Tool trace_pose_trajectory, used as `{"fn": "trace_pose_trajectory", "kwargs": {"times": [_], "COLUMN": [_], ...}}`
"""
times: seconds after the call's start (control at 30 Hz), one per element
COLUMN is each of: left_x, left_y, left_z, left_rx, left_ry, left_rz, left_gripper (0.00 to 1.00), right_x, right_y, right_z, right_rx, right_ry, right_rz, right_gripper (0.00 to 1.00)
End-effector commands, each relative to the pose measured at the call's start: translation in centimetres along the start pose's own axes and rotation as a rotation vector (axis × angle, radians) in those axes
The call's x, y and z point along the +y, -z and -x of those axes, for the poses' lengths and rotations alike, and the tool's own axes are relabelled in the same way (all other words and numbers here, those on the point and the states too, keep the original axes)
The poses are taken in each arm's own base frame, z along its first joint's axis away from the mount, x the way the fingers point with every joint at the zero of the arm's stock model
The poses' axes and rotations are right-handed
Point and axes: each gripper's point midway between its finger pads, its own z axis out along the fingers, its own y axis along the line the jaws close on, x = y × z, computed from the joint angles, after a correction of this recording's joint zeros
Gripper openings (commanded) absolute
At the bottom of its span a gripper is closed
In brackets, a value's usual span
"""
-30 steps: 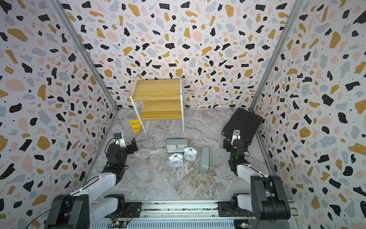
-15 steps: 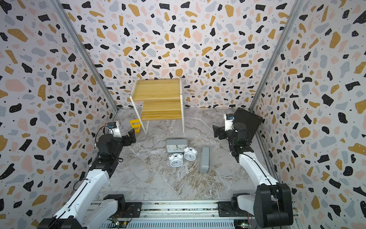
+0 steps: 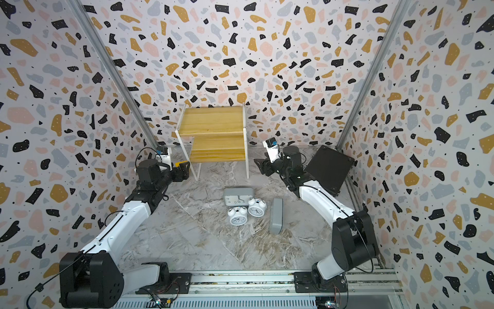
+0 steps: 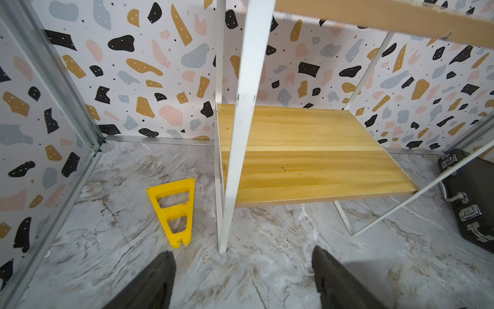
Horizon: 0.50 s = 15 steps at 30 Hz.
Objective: Place the alarm clocks on the shelf by style
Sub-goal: Move the shelf to the center of the board.
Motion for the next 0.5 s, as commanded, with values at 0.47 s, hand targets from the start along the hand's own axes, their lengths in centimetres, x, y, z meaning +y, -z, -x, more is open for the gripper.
{"fn": "trace_pose_trajectory", "kwargs": {"times": [0.47], "left_x": [0.6], "left_y": [-4.7], "left_z": [5.7], "left_rx": [-0.013], "left_ry": [-0.016], "left_rz": [-0.056], "left_gripper": [0.70], "right_x": [0.8], "right_y": [-6.2], "right_z": [6.5], "right_rx": [-0.117], "right_ry": [0.038], "right_rz": [-0.057], "right_gripper": [0.54]}}
